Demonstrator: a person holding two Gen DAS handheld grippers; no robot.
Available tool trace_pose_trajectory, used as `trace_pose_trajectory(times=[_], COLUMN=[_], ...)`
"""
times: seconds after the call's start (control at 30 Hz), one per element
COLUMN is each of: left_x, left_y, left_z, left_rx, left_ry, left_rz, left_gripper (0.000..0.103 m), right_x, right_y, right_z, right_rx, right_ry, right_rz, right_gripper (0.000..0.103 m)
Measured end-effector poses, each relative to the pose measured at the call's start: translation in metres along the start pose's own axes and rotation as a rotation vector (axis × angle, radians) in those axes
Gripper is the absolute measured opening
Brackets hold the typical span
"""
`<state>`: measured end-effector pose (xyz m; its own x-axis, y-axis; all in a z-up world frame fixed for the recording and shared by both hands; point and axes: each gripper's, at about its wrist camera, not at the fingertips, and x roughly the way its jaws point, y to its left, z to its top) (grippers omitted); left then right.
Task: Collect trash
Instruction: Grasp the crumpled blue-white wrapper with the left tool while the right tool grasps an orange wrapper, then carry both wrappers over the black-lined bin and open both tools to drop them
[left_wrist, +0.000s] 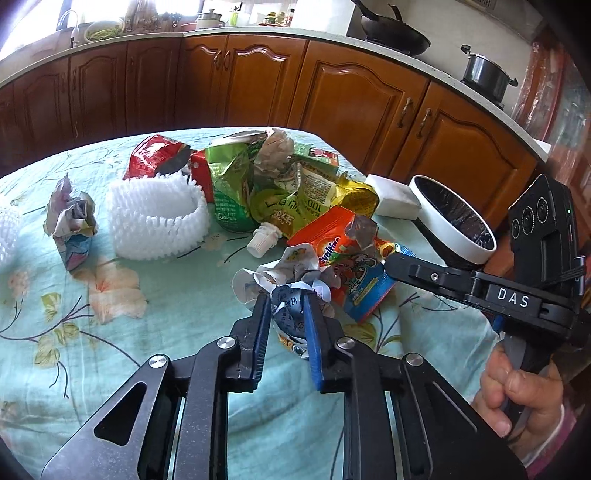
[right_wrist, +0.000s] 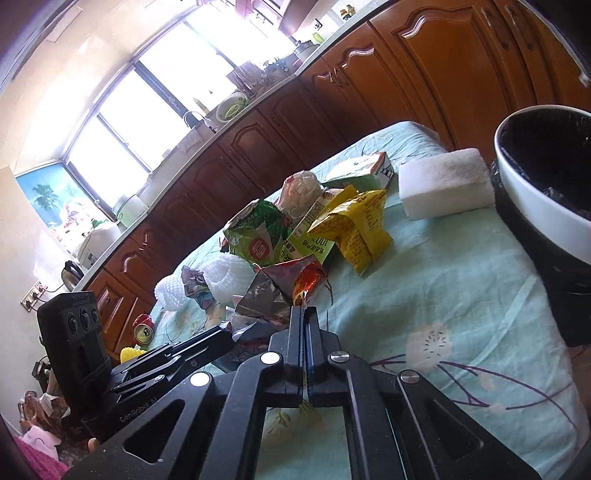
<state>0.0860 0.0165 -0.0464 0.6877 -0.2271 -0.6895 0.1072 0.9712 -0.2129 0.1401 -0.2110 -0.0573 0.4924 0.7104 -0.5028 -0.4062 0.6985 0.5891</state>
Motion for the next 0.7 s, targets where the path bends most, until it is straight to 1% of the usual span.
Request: trace_pose_trajectory(times=[0.17,0.3,0.47,0.7], left_x=[-0.005,-0.009,-0.002,0.011], left_y=[-0.021,-0.035,-0.049,-0.084], left_z=[0.008,0.014,0.023,0.037], left_rx=[0.044,0.071,0.093,0.143], left_ry=[-0.032,-0.053,-0.049,-0.054], left_rz=[-0.016,-0.034,-0.07,-0.125], left_gripper=[0.015,0.015,0.015,0.015], right_x=[-0.028,-0.052,-0.076,-0.109], right_y=[-0.007,-0.019,-0.036,-0.062], right_z=[0.003,0.007,0.013,0.025], right_rx=[0.003,0.005,0.017,0.039], right_ry=[-0.065,-0.118,-0.177,-0.256], right_rz=[-0.031,-0.079,-0.144,-0.238], right_gripper=[0.0,0.0,0.0,0.0])
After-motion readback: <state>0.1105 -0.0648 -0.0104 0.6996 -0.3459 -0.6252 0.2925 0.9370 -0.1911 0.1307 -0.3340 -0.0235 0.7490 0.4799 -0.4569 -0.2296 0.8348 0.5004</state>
